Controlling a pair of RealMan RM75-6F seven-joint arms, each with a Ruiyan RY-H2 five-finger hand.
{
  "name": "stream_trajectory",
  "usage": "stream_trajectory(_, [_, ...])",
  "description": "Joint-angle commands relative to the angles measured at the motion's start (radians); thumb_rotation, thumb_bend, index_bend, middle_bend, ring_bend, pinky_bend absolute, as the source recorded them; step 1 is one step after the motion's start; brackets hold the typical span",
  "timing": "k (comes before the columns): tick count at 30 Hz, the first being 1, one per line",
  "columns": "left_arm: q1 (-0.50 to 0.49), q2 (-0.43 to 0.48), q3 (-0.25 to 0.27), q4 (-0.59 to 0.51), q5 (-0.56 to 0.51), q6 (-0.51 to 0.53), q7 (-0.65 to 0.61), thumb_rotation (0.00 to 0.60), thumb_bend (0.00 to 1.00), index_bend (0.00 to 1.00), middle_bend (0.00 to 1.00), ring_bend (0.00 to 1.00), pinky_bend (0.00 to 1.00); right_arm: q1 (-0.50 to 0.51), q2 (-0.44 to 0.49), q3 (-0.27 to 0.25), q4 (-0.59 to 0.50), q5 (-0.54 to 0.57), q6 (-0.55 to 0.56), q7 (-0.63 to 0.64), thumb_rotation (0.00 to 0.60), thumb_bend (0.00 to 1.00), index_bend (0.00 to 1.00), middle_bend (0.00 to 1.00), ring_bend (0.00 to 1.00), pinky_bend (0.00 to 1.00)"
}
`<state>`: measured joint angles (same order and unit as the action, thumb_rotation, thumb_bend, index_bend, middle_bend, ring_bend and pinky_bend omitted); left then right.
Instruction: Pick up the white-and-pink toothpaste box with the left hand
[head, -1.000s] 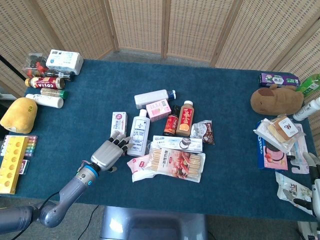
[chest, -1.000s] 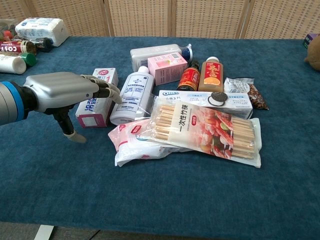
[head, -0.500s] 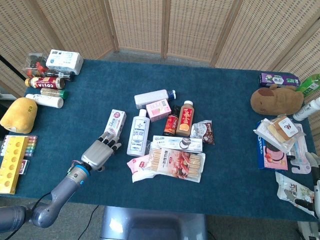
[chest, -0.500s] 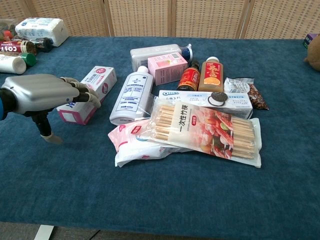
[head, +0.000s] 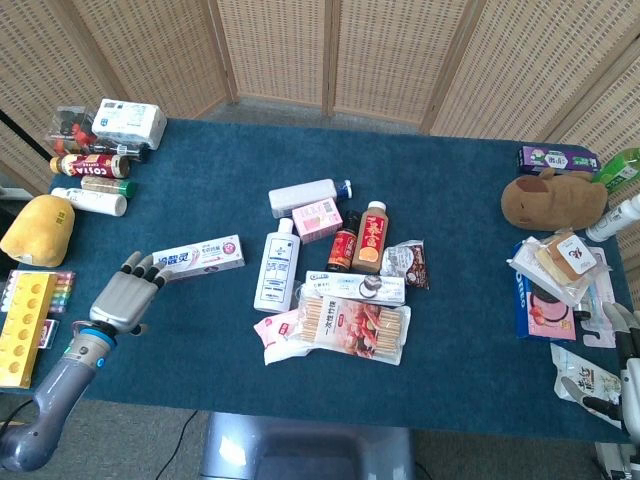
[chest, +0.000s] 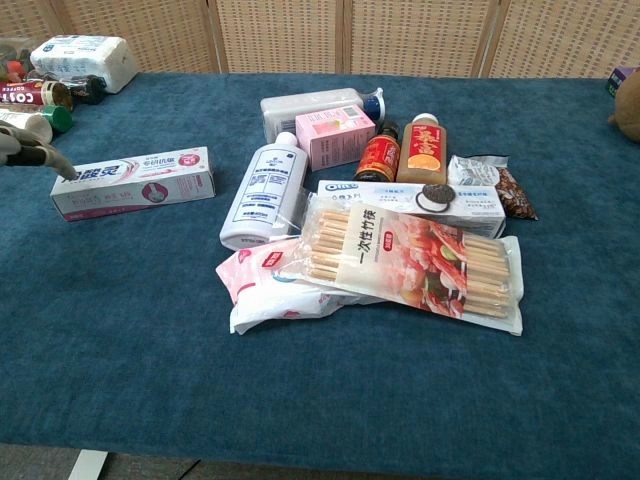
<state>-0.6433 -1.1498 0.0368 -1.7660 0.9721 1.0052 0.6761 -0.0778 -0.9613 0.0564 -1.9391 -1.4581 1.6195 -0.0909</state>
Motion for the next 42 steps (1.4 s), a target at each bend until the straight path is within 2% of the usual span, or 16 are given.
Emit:
stream_trajectory(1, [0.055, 0.043, -0.017, -0.040, 0.013, 0.053, -0.127, 0.600, 0.21, 0.12, 0.15, 0.00, 0.00, 0.002, -0.005, -0.001, 0.002, -0.004, -0.005, 0.002, 0.600, 0.04, 0.00, 0.00, 0.00, 0.00])
stream_trajectory(4, [0.081, 0.044, -0.033, -0.052, 0.050, 0.081, -0.205, 0.600, 0.21, 0.08, 0.12, 0.00, 0.00, 0.007, -0.011, -0.004, 0.004, -0.012, -0.016, 0.008, 0.600, 0.04, 0.00, 0.00, 0.00, 0.00])
stream_trajectory(9, [0.070, -0.005, -0.055, -0.029, 0.033, 0.098, -0.161, 0.600, 0.21, 0.04, 0.08, 0.00, 0.00, 0.003, -0.006, -0.006, 0.009, -0.022, -0.011, 0.027, 0.600, 0.04, 0.00, 0.00, 0.00, 0.00])
stream_trajectory(14, [0.034, -0.071, -0.108, 0.016, -0.038, 0.086, -0.138, 0.600, 0.21, 0.04, 0.06, 0.00, 0.00, -0.019, 0.008, -0.012, 0.014, -0.017, 0.012, 0.048, 0.600, 0.04, 0.00, 0.00, 0.00, 0.00])
stream_trajectory(30, [-0.132, -0.247, -0.209, 0.291, -0.329, -0.184, -0.186, 0.600, 0.21, 0.03, 0.03, 0.00, 0.00, -0.050, 0.020, -0.019, -0.004, -0.013, 0.038, 0.038, 0.600, 0.04, 0.00, 0.00, 0.00, 0.00])
stream_trajectory(33, [-0.158, -0.290, -0.223, 0.354, -0.351, -0.196, -0.198, 0.600, 0.21, 0.14, 0.11, 0.12, 0.00, -0.055, 0.019, -0.018, -0.008, -0.009, 0.047, 0.028, 0.598, 0.04, 0.00, 0.00, 0.00, 0.00])
stream_trajectory(35, [-0.174, -0.320, -0.222, 0.393, -0.354, -0.192, -0.193, 0.600, 0.24, 0.28, 0.23, 0.30, 0.06, -0.059, 0.019, -0.017, -0.012, -0.006, 0.051, 0.027, 0.600, 0.04, 0.00, 0.00, 0.00, 0.00])
stream_trajectory(36, [-0.181, -0.332, -0.219, 0.411, -0.355, -0.192, -0.186, 0.600, 0.25, 0.31, 0.25, 0.34, 0.10, -0.061, 0.020, -0.017, -0.014, -0.005, 0.052, 0.029, 0.600, 0.04, 0.00, 0.00, 0.00, 0.00])
stream_trajectory(38, [-0.196, -0.355, -0.218, 0.443, -0.371, -0.203, -0.181, 0.600, 0.28, 0.39, 0.32, 0.44, 0.24, -0.064, 0.021, -0.017, -0.016, -0.002, 0.054, 0.030, 0.600, 0.04, 0.00, 0.00, 0.00, 0.00])
stream_trajectory(40, [-0.206, -0.370, -0.218, 0.464, -0.384, -0.209, -0.179, 0.600, 0.31, 0.53, 0.48, 0.61, 0.43, -0.066, 0.022, -0.017, -0.019, -0.001, 0.055, 0.028, 0.600, 0.04, 0.00, 0.00, 0.00, 0.00])
stream_trajectory(42, [-0.212, -0.382, -0.220, 0.477, -0.388, -0.206, -0.181, 0.600, 0.33, 0.61, 0.59, 0.73, 0.56, -0.068, 0.023, -0.016, -0.021, -0.002, 0.058, 0.034, 0.600, 0.04, 0.00, 0.00, 0.00, 0.00])
